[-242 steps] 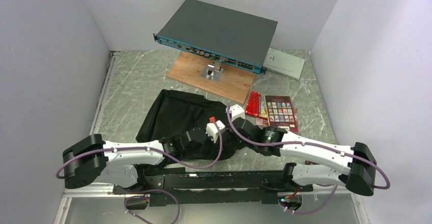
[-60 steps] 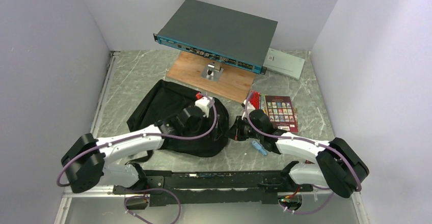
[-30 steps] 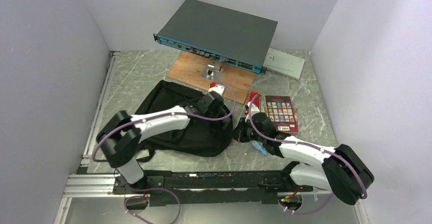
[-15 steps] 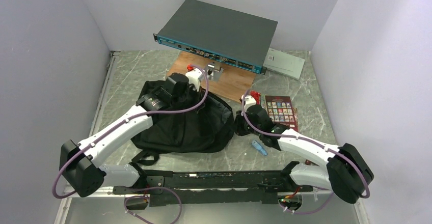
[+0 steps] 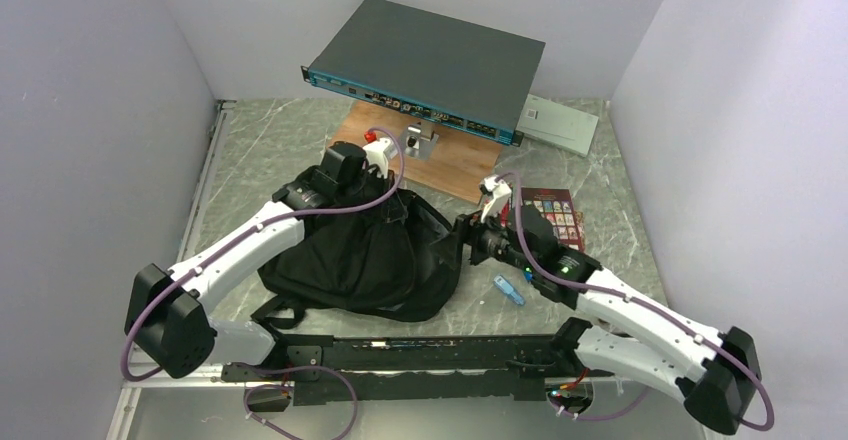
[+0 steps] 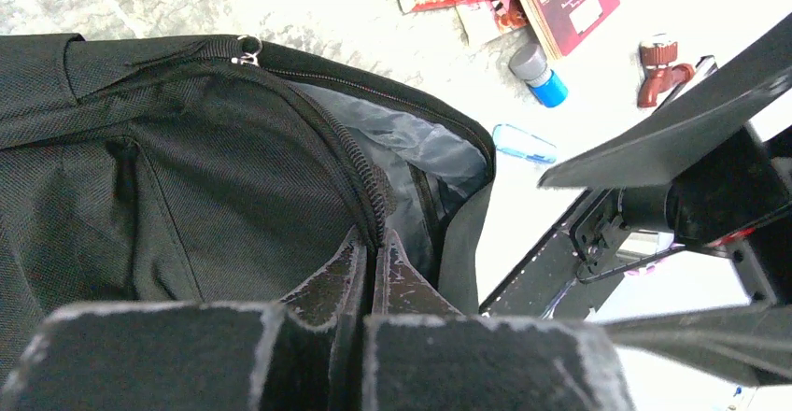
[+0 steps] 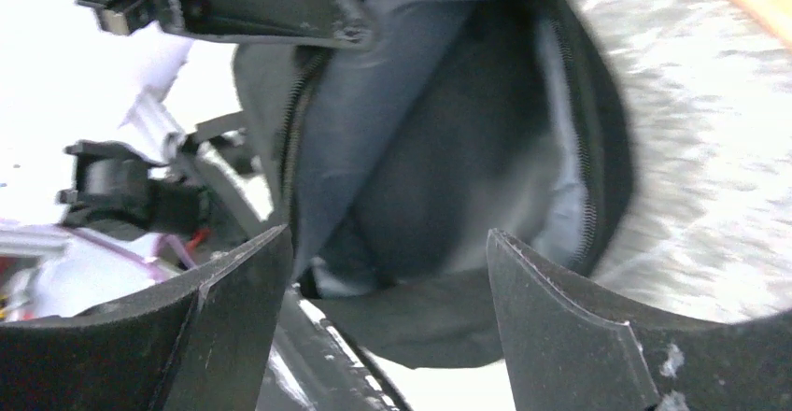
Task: Pack the student bag
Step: Adjust the student bag at the center of the board.
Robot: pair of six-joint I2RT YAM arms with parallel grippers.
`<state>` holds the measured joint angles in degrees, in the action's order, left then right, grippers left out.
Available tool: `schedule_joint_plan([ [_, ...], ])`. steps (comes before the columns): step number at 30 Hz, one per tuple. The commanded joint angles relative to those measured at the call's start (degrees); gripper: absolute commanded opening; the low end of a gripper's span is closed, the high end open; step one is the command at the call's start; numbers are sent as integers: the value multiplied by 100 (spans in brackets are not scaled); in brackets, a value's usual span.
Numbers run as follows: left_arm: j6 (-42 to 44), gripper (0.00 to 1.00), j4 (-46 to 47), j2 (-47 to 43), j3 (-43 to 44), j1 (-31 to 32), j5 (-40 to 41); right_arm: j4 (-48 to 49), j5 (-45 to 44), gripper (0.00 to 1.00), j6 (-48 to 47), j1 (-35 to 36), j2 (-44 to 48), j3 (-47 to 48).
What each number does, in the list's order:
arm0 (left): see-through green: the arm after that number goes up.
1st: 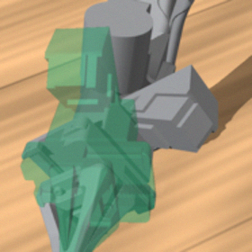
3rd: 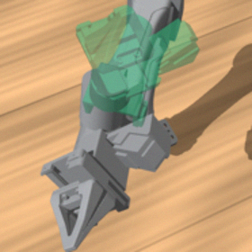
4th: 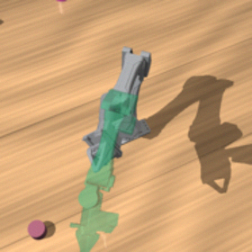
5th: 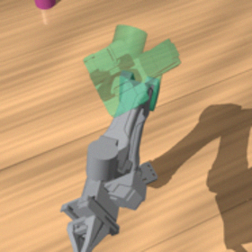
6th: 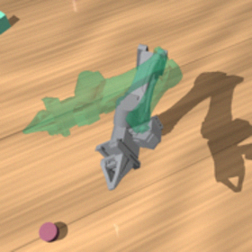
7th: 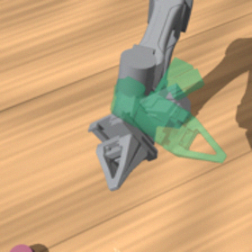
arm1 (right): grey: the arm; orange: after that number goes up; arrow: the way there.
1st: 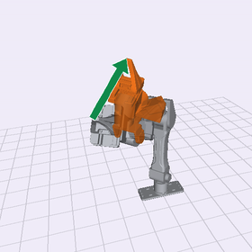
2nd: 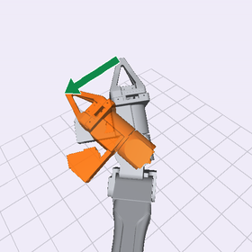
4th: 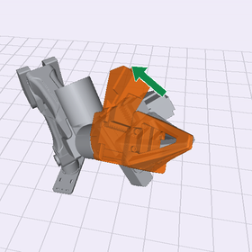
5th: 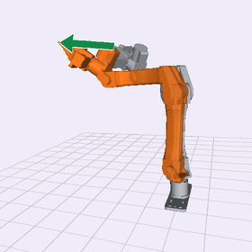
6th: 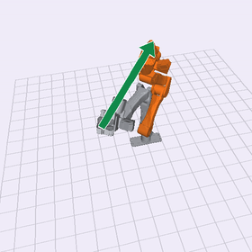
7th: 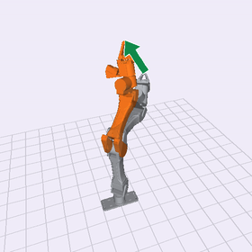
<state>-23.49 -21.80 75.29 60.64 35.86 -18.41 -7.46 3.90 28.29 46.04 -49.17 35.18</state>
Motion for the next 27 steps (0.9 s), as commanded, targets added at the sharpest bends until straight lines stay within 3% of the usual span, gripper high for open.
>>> schedule_joint_plan([
  [1,-122,0,356,30,43,-44,-298,1632,1351,79,1191,137,-624,-224],
  [6,-96,0,280,-57,18,-64,-111,2291,1610,78,1570,278,-1324,8],
  [8,-87,0,259,-31,60,-93,-115,2457,1757,70,1645,312,-1565,85],
  [9,-78,5,237,-17,96,-108,-130,2514,1771,63,1707,317,-1678,111],
  [11,-46,27,246,-73,85,-138,-192,2626,1804,48,1877,318,-1936,157],
  [15,-83,66,830,-786,-543,-141,-96,3234,2042,0,2299,283,-2372,197],
  [16,-90,86,974,-1043,-831,-136,-6,3332,2037,0,2450,256,-2429,217],
  [17,-82,96,1173,-1377,-1159,-98,32,3431,2030,0,2593,216,-2481,244],
  [18,-59,99,1384,-1719,-1495,20,58,3508,2066,0,2752,162,-2526,285],
  [22,277,100,1225,-2735,-2300,1168,1439,3499,2072,0,3215,57,-2761,587],
  [27,350,100,760,-3052,-2480,2359,3157,3674,1963,0,4117,45,-3031,832],
])
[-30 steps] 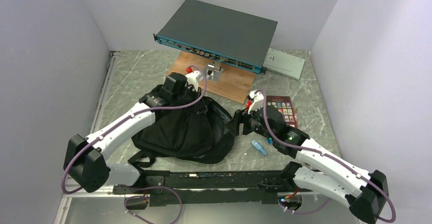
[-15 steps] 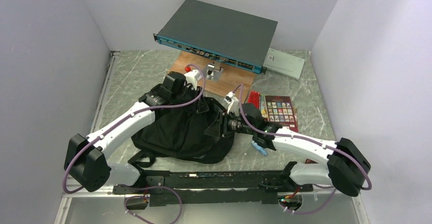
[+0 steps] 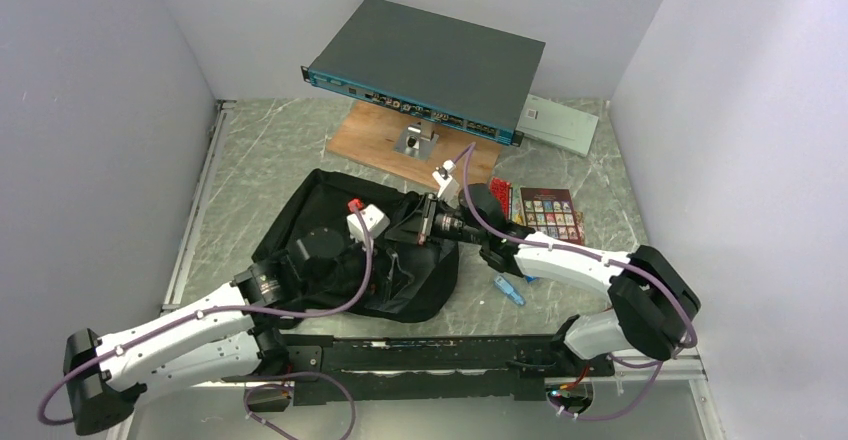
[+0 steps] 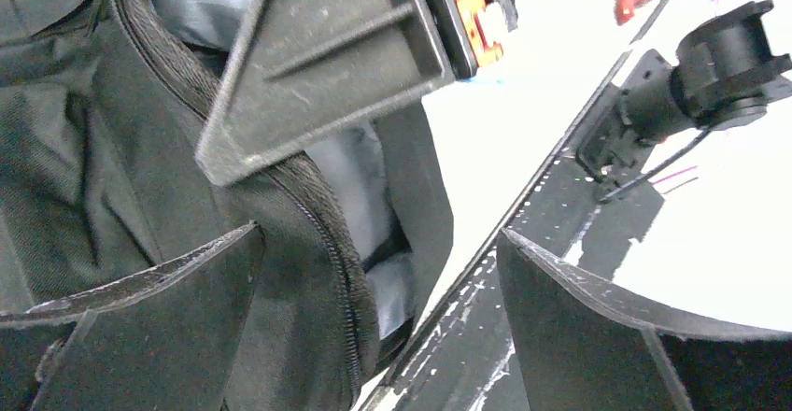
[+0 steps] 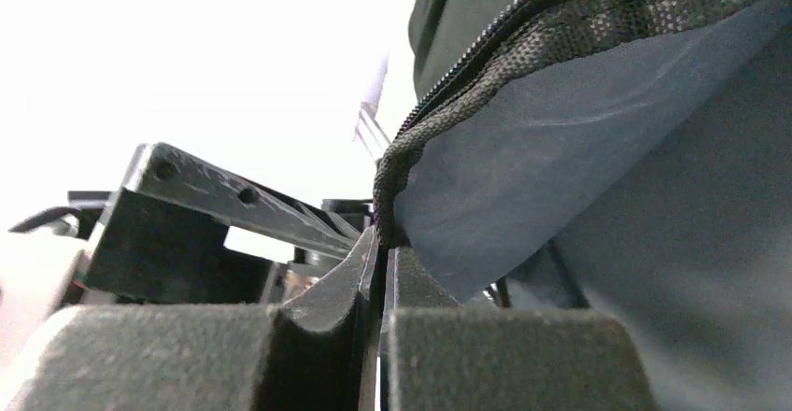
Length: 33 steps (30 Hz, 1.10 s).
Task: Pack the student bag
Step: Adjust the student bag at the center of the board.
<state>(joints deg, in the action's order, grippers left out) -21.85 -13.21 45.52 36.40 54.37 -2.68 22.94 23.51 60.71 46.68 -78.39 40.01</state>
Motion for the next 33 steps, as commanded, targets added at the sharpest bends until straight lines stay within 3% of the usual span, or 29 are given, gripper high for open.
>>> schedule_joint_plan([
  [1,182,100,-139,-19,-36,572,1744,670,4,0,987,-18,-132,411],
  [8,12,91,-563,852,575,645,3090,371,-370,0,1253,76,-28,589],
  [10,96,82,-526,1100,697,645,3188,253,-541,0,1242,87,79,529],
  [12,59,64,-516,1249,764,645,3332,166,-608,1,1168,83,163,483],
  [15,35,40,-355,1265,713,645,3378,-374,-573,29,599,-98,300,522],
  [16,58,36,-270,1236,672,645,3343,-608,-534,40,300,-230,409,466],
  [19,58,31,-88,1219,561,645,3240,-1425,-596,61,-454,-737,938,165],
  [21,58,29,51,1214,460,645,3187,-2054,-701,69,-917,-1105,1364,-53],
  [24,58,16,227,1265,325,622,3175,-3043,-1066,79,-1509,-1514,1993,-274],
  [27,89,13,298,1318,289,577,3120,-3851,-1754,86,-1846,-1892,2556,-501],
  [33,248,7,372,1276,276,472,2905,-4482,-1693,90,-1626,-3835,3484,-1292],
])
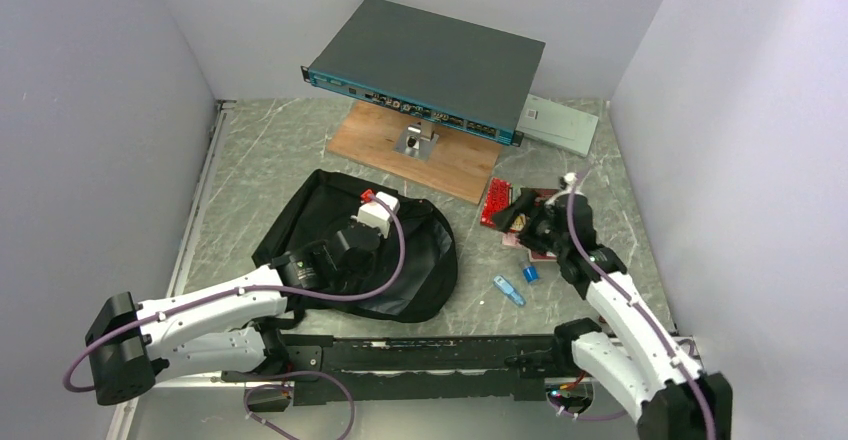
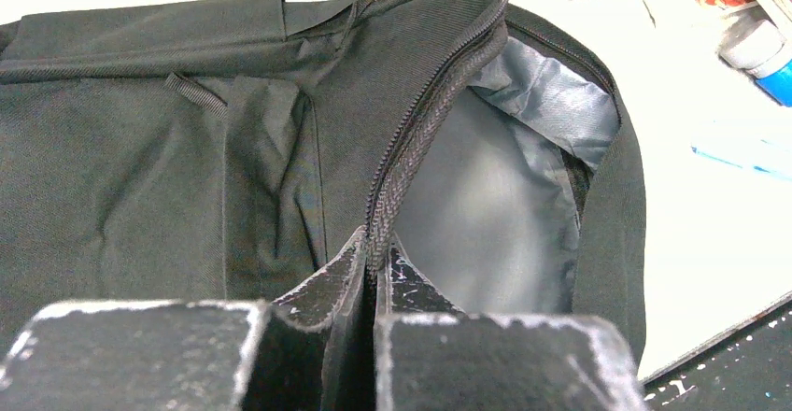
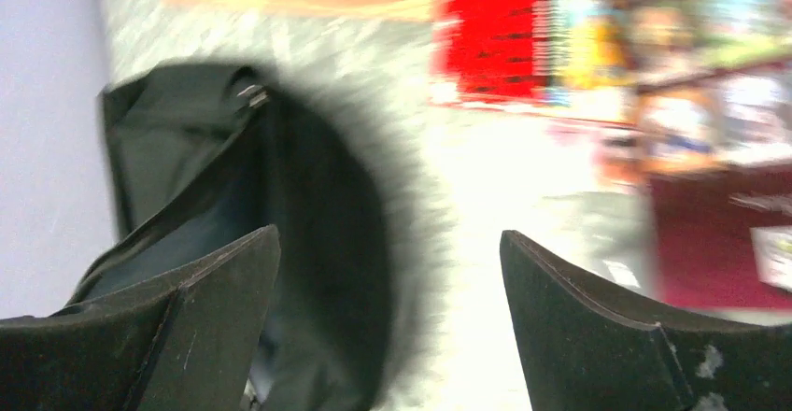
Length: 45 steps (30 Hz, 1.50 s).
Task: Pack the student bag
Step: Adjust the student bag at the center of the board, then pick up the book from the center of the board.
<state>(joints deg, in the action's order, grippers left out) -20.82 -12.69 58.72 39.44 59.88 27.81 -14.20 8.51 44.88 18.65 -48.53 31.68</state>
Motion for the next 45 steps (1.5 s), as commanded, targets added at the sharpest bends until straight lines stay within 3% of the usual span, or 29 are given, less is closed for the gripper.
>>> schedule_joint_plan([
  [1,137,6,303,-45,-25,-103,-169,-791,-134,91,142,-1393,693,-632],
  [5,38,0,112,26,98,-185,-317,-924,7,93,568,-2698,1324,-1117],
  [9,-35,0,11,44,147,-196,-417,-1063,141,93,475,-3348,1411,-1270],
  [13,-59,0,93,-15,100,-195,-518,-897,327,92,543,-3422,1276,-1517],
  [18,-30,0,94,-19,182,-196,-598,292,970,88,905,-3513,1313,-2236],
  [30,-157,0,19,-124,138,-196,-772,2558,1138,78,1939,-3547,1180,-3509],
  [40,-159,0,-7,-130,222,-189,-805,2701,692,56,2086,-3568,1100,-3645],
  [45,-129,0,-35,-133,280,-193,-791,2329,678,30,1935,-3563,1135,-3483],
])
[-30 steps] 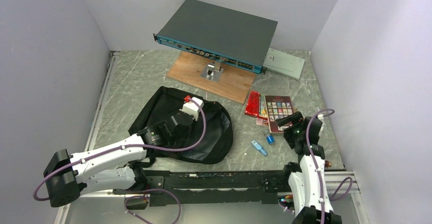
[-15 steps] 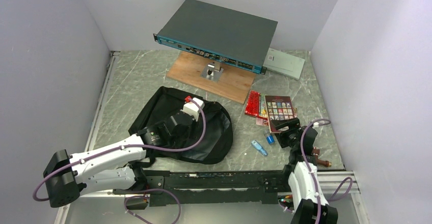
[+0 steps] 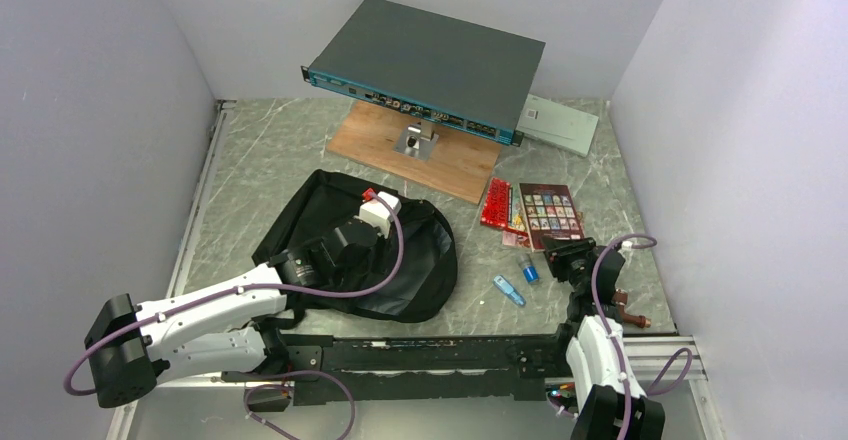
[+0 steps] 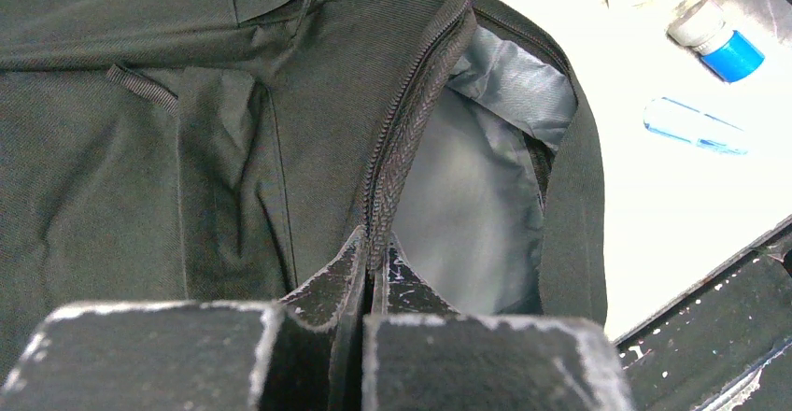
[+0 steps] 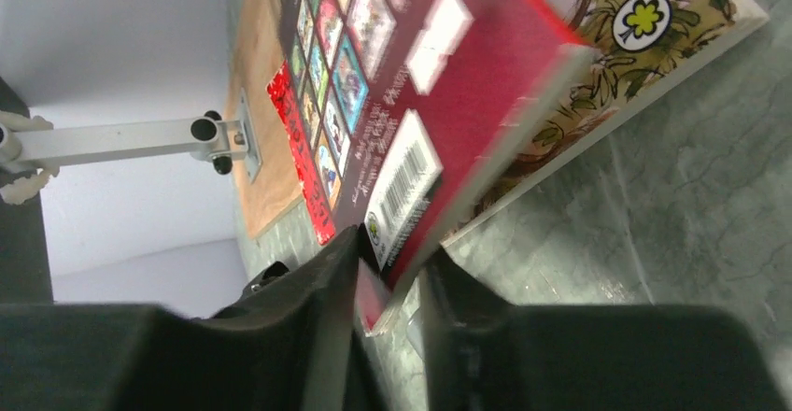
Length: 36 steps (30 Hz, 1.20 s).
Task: Pack the student bag
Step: Pick up the book from the center of the board.
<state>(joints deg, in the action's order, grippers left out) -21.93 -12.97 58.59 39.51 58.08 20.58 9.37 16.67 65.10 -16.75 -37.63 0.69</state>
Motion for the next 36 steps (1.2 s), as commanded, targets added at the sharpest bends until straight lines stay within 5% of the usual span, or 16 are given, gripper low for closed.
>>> schedule_joint_plan([
  [1,-21,0,-30,-119,284,-16,-45,-264,-125,26,-215,-26,49,-213],
  [5,-128,0,-103,-180,290,-16,144,-1192,-57,0,-788,-20,124,431],
  [13,-948,0,-484,-175,456,-16,1278,-2463,-71,0,-2305,341,368,1874],
  [18,-975,0,-449,-189,575,-16,1583,-2881,1151,0,-2735,687,-209,2391],
  [27,-451,0,-4,-389,545,-15,1612,-2705,2039,0,-2242,2524,-57,2910],
  [36,560,0,553,-857,575,-16,1342,-2248,3176,0,-1666,2889,40,3172],
])
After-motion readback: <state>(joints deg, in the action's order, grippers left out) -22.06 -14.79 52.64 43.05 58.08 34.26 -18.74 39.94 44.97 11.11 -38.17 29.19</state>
